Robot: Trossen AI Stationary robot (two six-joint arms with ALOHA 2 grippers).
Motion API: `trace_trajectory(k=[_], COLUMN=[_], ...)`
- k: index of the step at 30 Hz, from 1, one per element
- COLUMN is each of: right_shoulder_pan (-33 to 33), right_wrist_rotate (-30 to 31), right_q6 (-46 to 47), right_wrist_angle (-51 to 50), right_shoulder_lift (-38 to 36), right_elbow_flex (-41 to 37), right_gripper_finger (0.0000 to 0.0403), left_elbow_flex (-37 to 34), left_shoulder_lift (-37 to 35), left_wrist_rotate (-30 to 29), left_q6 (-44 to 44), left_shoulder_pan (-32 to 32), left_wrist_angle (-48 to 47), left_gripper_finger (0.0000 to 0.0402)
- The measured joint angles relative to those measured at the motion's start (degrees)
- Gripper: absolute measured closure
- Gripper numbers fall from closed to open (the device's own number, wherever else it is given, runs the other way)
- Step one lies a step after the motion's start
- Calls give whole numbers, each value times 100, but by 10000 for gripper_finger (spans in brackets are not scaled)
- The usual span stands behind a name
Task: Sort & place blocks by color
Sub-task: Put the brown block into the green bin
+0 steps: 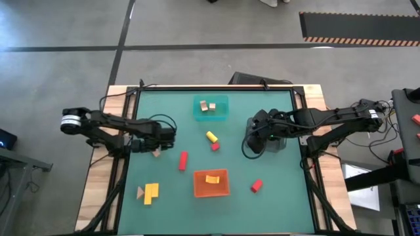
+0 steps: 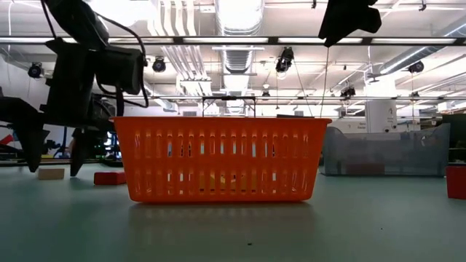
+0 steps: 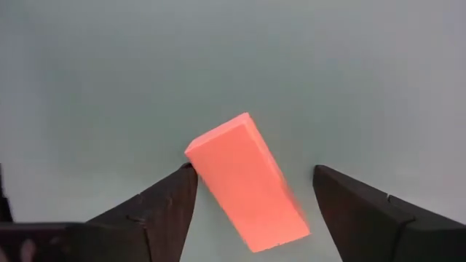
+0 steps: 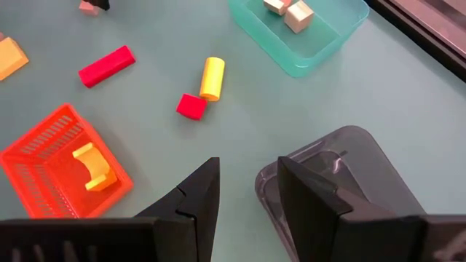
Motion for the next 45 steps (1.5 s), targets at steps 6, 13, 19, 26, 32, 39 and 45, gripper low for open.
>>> trace_trajectory(k=[6, 13, 19, 26, 32, 39, 45], right_shoulder_pan=[0, 0, 0, 0, -50, -227, -306], right_wrist_rotate=[0, 0, -8, -168, -106, -105, -100], right_q6=[-15, -48, -89, -127, -61, 300, 869], right_wrist_angle=[-1, -3, -7, -5, 8, 42, 50], right_shoulder_lift=[-1, -1, -1, -81, -150, -152, -223], right_elbow_flex=[-1, 0, -1, 0, 0, 0, 0], right_gripper_finger=[275, 275, 275, 275, 275, 275, 275], left_elbow_flex=[106, 129, 519, 1760, 2968, 4082, 5011], left_shoulder_lift=[208, 239, 23, -84, 44, 478, 1227], left_wrist_rotate=[3, 2, 67, 66, 66, 64, 61], left_q6=[151, 376, 840, 2078, 3571, 5848, 7807], left_shoulder_pan=[0, 4, 2, 0, 34, 328, 818], left_wrist_angle=[91, 244, 54, -474, -808, -808, -848], left_gripper_finger=[197, 290, 290, 290, 290, 290, 290])
